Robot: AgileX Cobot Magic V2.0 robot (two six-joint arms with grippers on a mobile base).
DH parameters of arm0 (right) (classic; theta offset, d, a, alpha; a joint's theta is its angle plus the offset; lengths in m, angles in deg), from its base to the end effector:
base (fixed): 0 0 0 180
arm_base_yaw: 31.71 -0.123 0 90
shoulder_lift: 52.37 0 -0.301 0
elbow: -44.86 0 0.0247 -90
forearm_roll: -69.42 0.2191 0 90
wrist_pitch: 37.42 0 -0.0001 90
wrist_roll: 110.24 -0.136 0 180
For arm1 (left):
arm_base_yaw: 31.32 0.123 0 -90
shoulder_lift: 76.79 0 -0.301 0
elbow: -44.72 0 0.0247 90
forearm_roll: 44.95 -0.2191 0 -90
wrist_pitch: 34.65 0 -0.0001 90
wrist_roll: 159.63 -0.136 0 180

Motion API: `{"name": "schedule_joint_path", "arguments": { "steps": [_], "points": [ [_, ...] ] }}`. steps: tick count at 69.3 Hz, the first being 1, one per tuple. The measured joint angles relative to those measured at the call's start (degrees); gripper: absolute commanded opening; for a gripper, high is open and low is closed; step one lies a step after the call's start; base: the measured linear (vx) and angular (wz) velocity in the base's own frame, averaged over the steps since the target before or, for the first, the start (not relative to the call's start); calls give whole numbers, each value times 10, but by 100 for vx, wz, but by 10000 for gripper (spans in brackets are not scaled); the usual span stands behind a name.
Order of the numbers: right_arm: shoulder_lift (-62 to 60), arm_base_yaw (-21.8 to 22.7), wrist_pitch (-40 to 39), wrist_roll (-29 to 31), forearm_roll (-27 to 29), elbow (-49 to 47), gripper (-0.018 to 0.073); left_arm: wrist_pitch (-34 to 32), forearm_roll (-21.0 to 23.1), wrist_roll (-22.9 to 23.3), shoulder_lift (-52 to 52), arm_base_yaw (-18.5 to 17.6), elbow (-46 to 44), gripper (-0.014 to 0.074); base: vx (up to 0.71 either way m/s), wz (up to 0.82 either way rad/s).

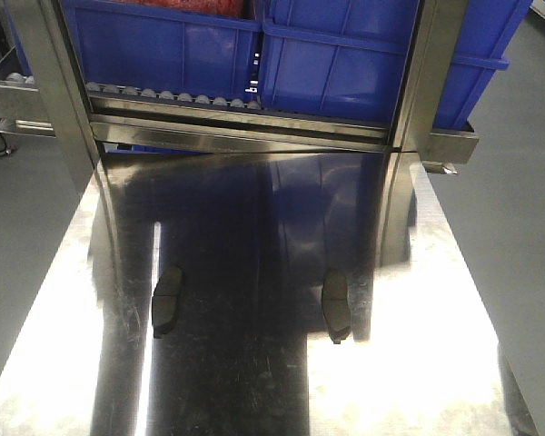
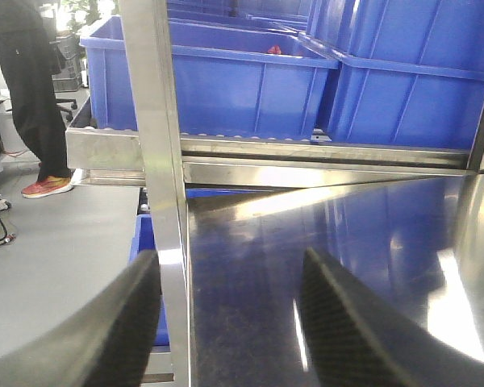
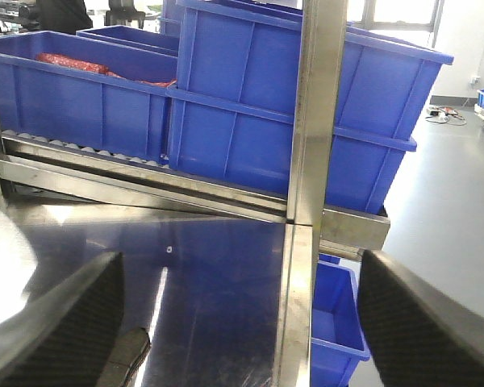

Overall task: Move and align brake pads A on conveyor
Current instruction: 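Lower the open left gripper onto the brake pad on the table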

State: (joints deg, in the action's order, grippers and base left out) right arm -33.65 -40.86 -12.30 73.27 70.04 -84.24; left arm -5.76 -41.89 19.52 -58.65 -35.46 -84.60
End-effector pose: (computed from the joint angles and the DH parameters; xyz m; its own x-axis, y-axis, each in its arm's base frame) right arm 0.0465 0.0081 0.3077 -0.0730 -0.0639 -0.9953 -0.1675 0.9846 -0.0509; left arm 0.0437 -0.0067 0.3006 -0.1363 -0.0221 -0.9904 0.0934 0.9950 -0.0351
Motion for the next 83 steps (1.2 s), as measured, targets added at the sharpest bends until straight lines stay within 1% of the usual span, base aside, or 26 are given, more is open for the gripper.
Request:
{"name": "schedule_joint_path", "arguments": {
  "steps": [13,21,30,37,43,57,63,78,83],
  "points": [
    [0,0,0,0,0,0,563,1,0,1,0,0,0,388,0,0],
    [0,0,0,0,0,0,563,13,4,12,3,0,0,388,0,0],
    [0,0,0,0,0,0,563,19,4,15,54,0,-2,388,0,0],
    [0,0,0,0,0,0,563,38,6,32,136,0,-23,388,0,0],
    [0,0,0,0,0,0,563,65,8,52,215,0,-60,388,0,0],
    [0,0,0,0,0,0,563,146,9,60,398,0,-160,388,0,0],
    [0,0,0,0,0,0,563,169,9,60,475,0,-196,388,0,0],
    [0,0,0,0,0,0,563,180,15,60,643,-1,-278,388,0,0],
    [0,0,0,0,0,0,563,191,18,57,692,-9,-309,388,0,0]
  ]
}}
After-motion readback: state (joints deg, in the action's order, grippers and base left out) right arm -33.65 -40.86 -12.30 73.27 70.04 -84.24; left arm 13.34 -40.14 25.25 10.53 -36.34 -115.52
